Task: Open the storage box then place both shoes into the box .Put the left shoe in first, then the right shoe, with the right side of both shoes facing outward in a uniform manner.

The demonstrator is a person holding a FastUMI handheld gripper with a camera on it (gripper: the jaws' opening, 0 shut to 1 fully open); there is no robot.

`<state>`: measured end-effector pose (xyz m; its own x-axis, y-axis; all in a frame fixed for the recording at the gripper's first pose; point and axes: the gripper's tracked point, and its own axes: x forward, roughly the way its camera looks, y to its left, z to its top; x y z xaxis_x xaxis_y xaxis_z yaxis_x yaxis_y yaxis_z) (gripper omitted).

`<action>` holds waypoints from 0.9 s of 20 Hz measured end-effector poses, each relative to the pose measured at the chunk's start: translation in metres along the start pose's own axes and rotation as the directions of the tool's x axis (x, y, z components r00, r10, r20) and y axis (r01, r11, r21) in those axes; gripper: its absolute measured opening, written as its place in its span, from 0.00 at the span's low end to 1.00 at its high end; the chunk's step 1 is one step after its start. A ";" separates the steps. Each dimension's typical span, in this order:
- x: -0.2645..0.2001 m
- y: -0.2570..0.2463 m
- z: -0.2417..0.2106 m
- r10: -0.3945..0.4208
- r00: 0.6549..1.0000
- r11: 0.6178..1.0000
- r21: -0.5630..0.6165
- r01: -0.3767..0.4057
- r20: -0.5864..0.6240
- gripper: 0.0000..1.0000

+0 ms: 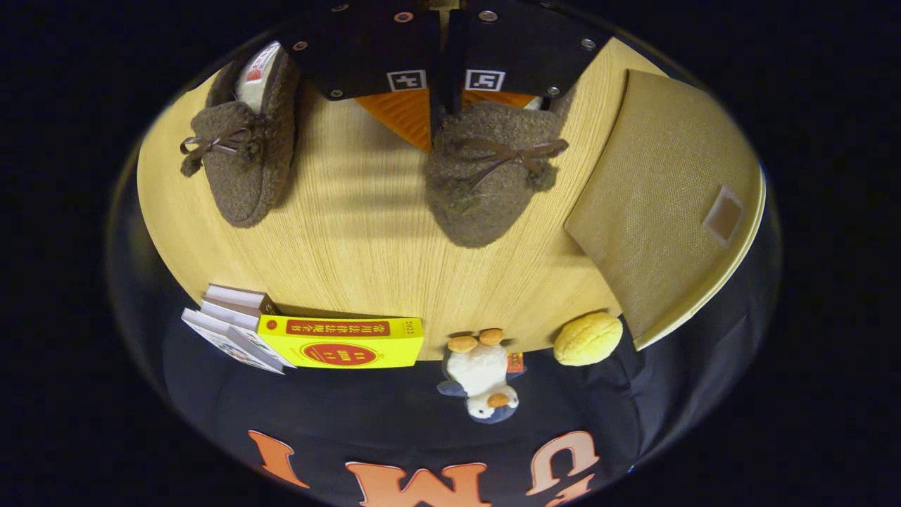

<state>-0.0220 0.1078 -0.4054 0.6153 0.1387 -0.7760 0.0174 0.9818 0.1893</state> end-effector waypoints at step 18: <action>-0.128 0.195 0.123 0.136 0.990 0.989 0.059 -0.139 0.048 0.04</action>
<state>-0.0003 0.2654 -0.1957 0.6490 0.2645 -0.7133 -0.0216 0.9436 0.3303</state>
